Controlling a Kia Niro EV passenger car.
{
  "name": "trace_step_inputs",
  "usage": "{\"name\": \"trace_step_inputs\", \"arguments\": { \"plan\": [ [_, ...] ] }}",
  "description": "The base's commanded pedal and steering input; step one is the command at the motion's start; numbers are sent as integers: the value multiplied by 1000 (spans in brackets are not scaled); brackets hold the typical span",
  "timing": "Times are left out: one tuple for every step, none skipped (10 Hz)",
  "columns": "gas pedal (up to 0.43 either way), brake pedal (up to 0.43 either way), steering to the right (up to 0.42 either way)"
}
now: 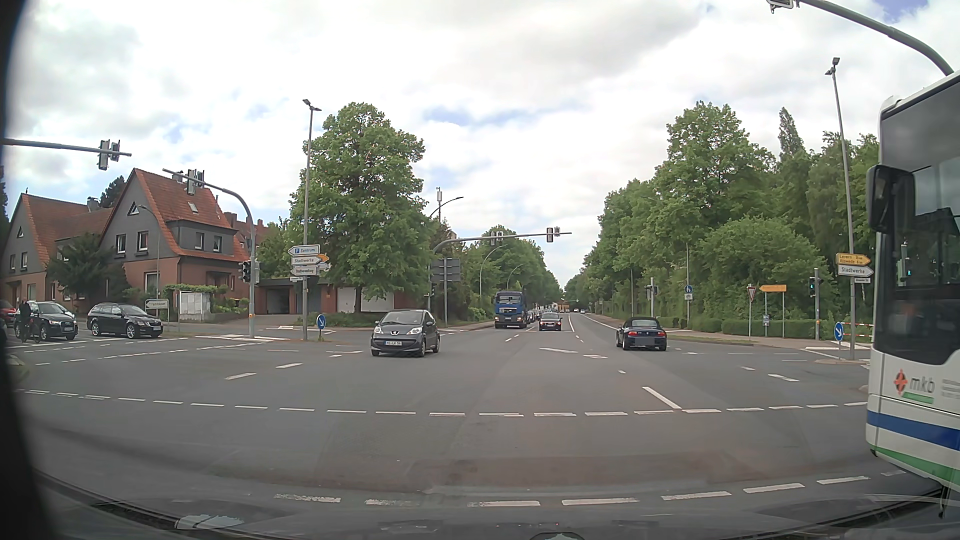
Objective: Follow the waypoints while adhering to traffic rules and regulations
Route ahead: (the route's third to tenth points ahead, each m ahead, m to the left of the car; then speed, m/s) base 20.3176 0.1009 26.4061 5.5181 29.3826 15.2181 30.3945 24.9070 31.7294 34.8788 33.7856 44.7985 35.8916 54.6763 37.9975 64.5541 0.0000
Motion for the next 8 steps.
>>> {"name": "trace_step_inputs", "arguments": {
  "plan": [
    [0,0,8],
    [0,0,8],
    [0,0,8],
    [0,0,8],
    [0,0,8],
    [0,0,8],
    [0,0,8],
    [0,0,8]
  ]
}}
